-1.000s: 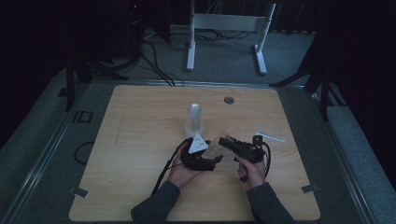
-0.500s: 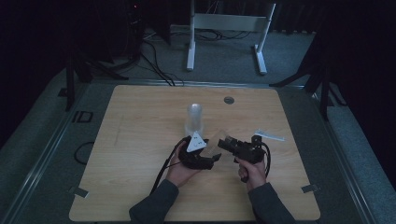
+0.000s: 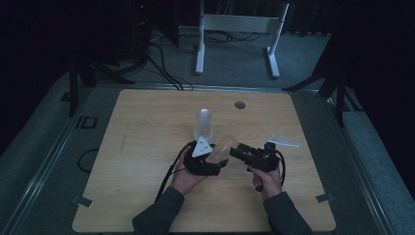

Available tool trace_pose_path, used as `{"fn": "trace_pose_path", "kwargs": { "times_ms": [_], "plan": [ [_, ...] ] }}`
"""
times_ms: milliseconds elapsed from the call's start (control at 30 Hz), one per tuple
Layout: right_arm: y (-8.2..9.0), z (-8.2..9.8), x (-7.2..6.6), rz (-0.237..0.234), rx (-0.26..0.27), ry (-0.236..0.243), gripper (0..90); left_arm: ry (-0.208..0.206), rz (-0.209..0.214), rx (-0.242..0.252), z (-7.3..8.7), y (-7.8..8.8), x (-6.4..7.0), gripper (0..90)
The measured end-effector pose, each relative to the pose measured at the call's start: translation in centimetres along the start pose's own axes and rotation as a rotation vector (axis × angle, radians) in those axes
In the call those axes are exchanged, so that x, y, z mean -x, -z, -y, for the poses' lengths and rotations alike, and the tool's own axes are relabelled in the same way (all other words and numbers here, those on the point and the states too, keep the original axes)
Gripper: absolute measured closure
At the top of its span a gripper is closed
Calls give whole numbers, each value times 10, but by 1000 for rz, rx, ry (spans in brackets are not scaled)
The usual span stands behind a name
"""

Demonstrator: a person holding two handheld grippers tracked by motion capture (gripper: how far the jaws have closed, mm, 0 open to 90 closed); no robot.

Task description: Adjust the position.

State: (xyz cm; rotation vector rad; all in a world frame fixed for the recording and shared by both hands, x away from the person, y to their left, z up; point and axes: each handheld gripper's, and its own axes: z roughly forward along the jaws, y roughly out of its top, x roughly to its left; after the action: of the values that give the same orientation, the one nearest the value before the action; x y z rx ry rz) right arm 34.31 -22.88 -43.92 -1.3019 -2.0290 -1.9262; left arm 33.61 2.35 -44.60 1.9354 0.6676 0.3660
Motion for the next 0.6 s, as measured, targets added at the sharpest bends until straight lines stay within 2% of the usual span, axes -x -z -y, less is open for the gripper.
{"fn": "trace_pose_path", "kwargs": {
  "times_ms": [367, 467, 600],
  "plan": [
    [5, -2, 2, 29, -21, 32, 351, -6, 3, -4, -1, 5, -5, 276],
    [6, -3, 2, 43, -32, 48, 351, -8, 7, -7, -2, 6, -6, 276],
    [6, -5, -1, 85, -58, 80, 352, -11, 10, -6, -2, 8, -7, 276]
  ]
}}
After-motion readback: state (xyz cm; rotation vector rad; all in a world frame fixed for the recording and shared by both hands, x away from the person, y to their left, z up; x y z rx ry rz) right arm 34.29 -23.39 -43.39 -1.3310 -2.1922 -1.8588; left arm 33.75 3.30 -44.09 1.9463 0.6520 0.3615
